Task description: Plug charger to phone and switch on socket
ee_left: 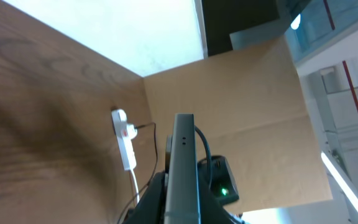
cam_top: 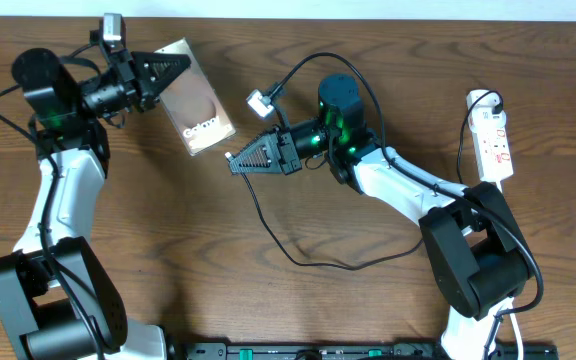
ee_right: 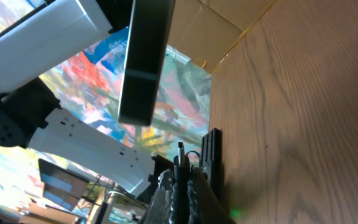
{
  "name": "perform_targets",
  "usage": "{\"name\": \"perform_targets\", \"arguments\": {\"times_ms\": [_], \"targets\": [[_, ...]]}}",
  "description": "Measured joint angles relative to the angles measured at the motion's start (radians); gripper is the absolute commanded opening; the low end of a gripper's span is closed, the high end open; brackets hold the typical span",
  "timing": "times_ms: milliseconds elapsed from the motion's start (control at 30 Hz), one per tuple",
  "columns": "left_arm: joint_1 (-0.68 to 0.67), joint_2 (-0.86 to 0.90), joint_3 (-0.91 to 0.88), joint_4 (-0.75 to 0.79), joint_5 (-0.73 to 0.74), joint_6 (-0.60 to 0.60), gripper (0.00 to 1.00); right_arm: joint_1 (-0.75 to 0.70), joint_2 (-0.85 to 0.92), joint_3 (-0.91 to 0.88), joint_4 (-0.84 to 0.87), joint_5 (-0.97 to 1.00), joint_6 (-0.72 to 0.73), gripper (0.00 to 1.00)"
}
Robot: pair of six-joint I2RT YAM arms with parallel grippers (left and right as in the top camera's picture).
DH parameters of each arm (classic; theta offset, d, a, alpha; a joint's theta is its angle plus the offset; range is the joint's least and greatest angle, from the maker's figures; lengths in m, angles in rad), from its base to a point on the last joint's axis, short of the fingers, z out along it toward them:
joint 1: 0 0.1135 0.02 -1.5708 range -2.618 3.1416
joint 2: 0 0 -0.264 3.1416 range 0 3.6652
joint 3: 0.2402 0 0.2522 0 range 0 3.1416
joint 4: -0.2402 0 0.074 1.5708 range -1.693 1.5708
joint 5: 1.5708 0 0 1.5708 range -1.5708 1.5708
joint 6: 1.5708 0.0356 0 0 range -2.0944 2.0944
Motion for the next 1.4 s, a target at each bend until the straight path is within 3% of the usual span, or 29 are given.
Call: {"name": "perform_targets", "arguments": {"times_ms": [500,1400], "targets": [[-0.026,0.0,0.0,-0.001,-0.086,0.103,0.07,0.0,0.0,0.0,0.027,0.017,0.045,0.01],[-0.026,0.0,0.0,-0.002,-0.075,0.102,0.07,0.0,0.0,0.0,0.112,0.098,0.118,0.01]]}}
